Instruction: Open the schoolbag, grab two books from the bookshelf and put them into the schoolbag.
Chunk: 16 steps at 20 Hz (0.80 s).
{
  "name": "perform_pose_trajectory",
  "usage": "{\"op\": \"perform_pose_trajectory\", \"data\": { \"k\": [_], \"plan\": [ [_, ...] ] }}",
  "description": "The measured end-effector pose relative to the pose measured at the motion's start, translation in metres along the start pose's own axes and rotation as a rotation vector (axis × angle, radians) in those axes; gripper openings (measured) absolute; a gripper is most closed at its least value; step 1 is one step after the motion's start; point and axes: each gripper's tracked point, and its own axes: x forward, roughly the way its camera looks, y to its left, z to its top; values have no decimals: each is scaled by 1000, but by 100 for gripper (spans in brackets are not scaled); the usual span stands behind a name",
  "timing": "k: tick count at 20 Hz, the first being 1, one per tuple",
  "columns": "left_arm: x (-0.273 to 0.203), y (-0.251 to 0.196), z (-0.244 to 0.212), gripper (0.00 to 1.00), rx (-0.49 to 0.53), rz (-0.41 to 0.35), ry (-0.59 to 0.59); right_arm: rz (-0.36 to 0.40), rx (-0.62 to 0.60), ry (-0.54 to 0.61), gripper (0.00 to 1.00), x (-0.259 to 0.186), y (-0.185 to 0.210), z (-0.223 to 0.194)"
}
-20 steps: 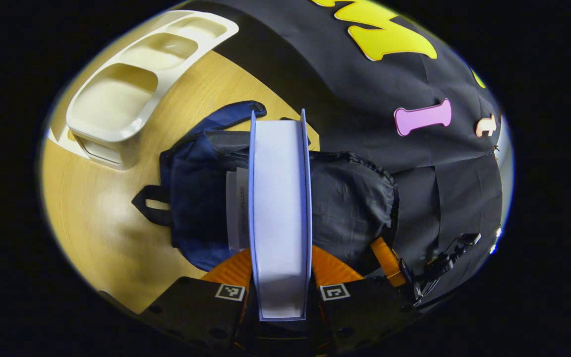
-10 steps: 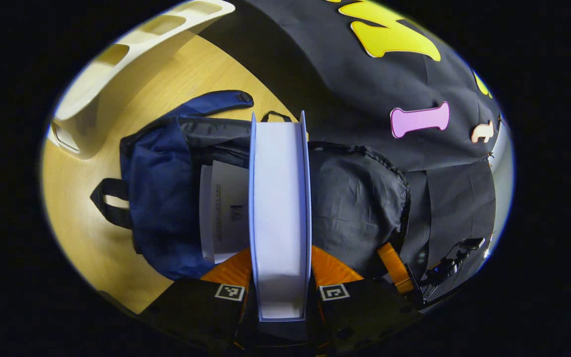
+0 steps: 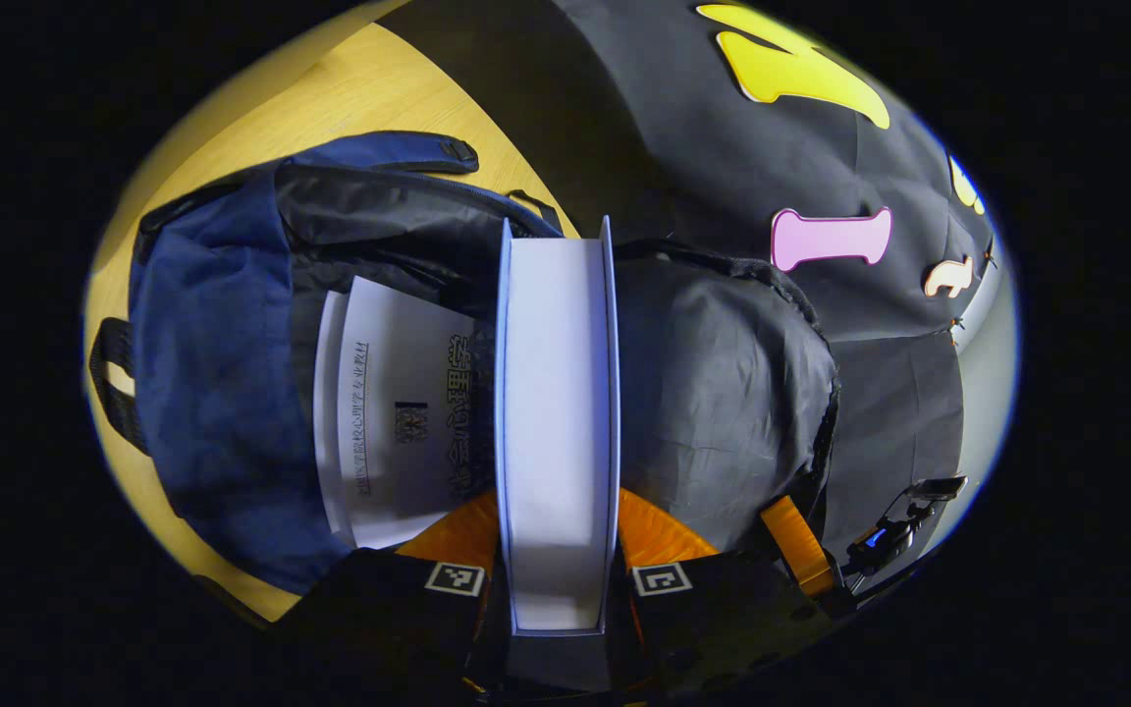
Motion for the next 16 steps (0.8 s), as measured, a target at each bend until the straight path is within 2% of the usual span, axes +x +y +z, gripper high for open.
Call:
{"op": "perform_pose_trajectory", "data": {
  "k": [6, 7, 8, 9, 11, 12, 13, 14, 15, 16],
  "plan": [
    [10, 11, 2, 42, -37, -30, -3, 4, -1, 19, 0, 7, -2, -3],
    [13, 13, 3, 50, -42, -30, -1, 6, 0, 21, 0, 8, -1, -3],
    [14, 14, 2, 44, -47, -30, 9, 8, 0, 25, 0, 10, -1, -4],
    [14, 16, 2, 45, -57, -31, 17, 10, 1, 28, 0, 11, -1, -4],
    [14, 20, 1, 48, -79, -33, 37, 16, 6, 35, 0, 13, 0, -5],
    [17, 27, -2, 59, -93, -4, 48, 20, 10, 39, 0, 13, 1, -6],
    [18, 33, -1, 40, -112, 22, 62, 22, 13, 43, 0, 14, 1, -7],
    [19, 38, -3, 73, -126, 46, 85, 24, 14, 46, 0, 15, 2, -7],
    [21, 44, -4, 64, -130, 76, 100, 24, 14, 47, 0, 16, 1, -7],
    [21, 49, -4, 70, -125, 112, 108, 26, 14, 47, 2, 16, 3, -7]
  ]
}}
